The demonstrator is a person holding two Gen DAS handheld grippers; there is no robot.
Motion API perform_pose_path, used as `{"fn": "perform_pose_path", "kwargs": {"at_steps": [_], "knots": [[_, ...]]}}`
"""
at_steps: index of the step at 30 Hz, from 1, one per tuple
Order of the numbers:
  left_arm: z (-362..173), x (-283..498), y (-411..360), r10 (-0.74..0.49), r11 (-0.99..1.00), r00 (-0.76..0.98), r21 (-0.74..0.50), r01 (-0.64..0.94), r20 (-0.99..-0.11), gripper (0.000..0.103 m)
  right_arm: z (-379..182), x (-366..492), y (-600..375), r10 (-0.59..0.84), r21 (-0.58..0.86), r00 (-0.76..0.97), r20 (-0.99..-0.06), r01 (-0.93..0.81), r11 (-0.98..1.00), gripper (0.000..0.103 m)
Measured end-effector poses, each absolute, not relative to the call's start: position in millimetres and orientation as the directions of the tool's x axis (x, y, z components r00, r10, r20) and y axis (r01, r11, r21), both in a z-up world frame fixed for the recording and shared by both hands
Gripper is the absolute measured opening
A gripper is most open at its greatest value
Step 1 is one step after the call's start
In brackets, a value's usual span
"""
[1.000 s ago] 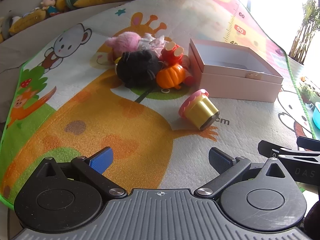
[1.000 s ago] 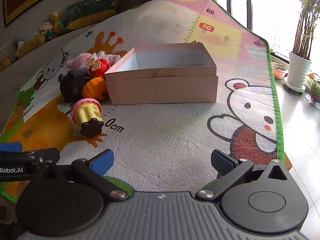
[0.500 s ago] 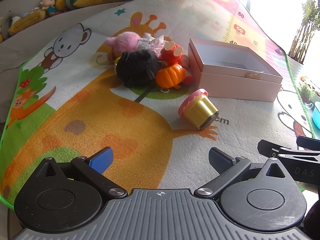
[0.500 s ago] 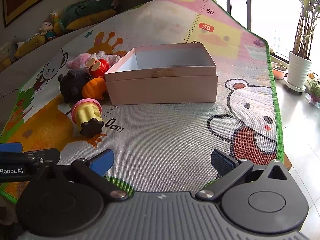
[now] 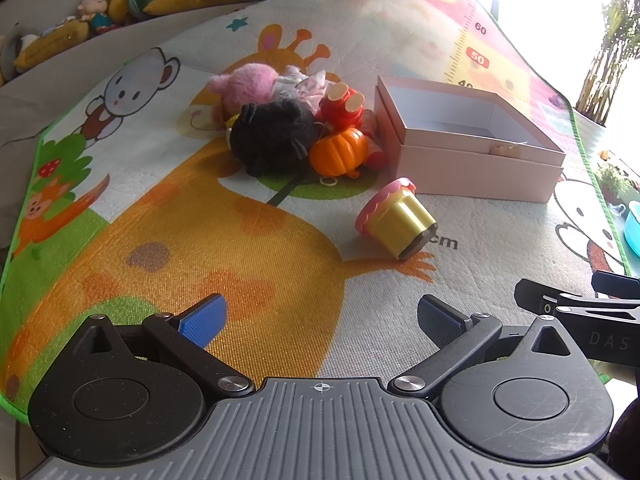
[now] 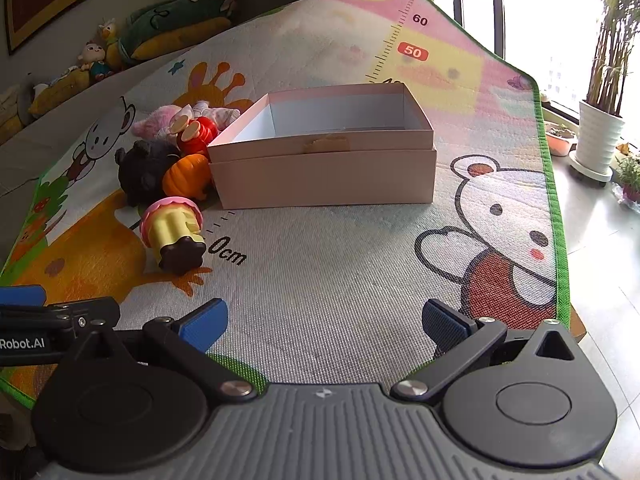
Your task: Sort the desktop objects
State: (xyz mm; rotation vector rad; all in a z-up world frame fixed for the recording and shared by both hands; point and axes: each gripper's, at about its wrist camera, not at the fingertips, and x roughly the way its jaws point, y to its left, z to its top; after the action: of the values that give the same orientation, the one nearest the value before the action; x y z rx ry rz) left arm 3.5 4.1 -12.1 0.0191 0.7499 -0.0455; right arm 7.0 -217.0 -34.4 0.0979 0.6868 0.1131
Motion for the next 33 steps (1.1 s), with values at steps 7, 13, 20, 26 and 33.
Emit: {"fn": "perform_pose_path", "kwargs": {"at_steps": [7, 13, 20, 26, 33], "knots": [[-10, 17, 3, -0.047, 0.997, 0.743, 0.019, 0.079, -0.668, 0.103, -39, 21, -215, 0.191, 0.135, 0.73, -0.656, -0.135, 0.982, 0.103], [-5, 33, -4, -0.076, 0.984, 0.785, 0.082, 0.16, -0.615, 0.103, -41, 32, -218, 0.287, 0.19, 0.709, -0.644, -0.216, 0.958, 0.103], [3, 56, -1, -0.13, 0.956, 0.816, 0.146, 0.253, -0.564, 0.103, -43, 38, -213, 0.257, 0.144, 0.7, -0.667, -0.217, 0.966, 0.103], [19, 86, 6, -0.196, 0.932, 0.868, 0.189, 0.31, -0.456, 0.103, -45, 45, -194, 0.201, 0.022, 0.684, -0.701, -0.261, 0.965, 0.103], [4, 127, 9, -0.33, 0.904, 0.774, 0.055, 0.424, -0.541, 0.103, -41, 60, -203, 0.324, 0.087, 0.675, -0.662, -0.36, 0.929, 0.103]]}}
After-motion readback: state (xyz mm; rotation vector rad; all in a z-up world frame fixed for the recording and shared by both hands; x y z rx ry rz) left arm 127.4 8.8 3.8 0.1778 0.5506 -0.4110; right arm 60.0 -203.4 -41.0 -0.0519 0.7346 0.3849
